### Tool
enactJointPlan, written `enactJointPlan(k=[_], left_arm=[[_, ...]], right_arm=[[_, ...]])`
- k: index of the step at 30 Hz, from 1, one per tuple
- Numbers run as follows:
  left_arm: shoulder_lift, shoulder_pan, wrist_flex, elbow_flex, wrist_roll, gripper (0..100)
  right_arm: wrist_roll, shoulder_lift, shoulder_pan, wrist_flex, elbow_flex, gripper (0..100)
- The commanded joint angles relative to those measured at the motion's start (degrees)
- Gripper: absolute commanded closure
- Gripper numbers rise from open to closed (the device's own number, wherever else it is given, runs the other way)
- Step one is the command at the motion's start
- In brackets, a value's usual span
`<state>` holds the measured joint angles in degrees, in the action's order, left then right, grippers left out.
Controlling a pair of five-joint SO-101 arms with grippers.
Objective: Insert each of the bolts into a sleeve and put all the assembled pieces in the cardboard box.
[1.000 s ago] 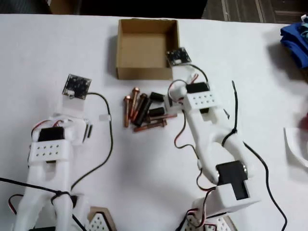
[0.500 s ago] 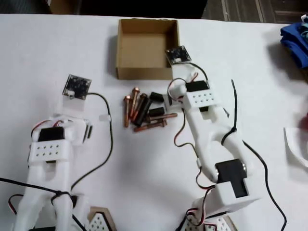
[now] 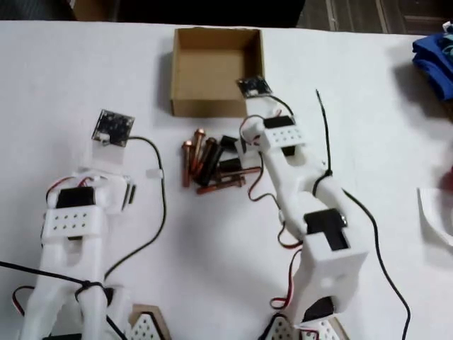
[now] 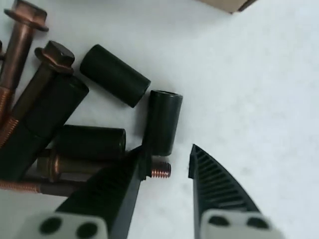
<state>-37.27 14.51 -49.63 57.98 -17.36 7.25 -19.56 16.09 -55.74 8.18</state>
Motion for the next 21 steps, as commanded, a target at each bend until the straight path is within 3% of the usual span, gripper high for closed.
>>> enactJointPlan(k=[1,21], left_arm=[[-0.18,0.35,-0.44,-0.31,-0.53,83],[-0.18,0.44,-0.35,-0.31,-0.53,83]], right_arm=[[0.09,-1.8,0.31,-1.36,-5.89,87.5],[0.0,-12.88,0.22,-10.42,-23.56,87.5]])
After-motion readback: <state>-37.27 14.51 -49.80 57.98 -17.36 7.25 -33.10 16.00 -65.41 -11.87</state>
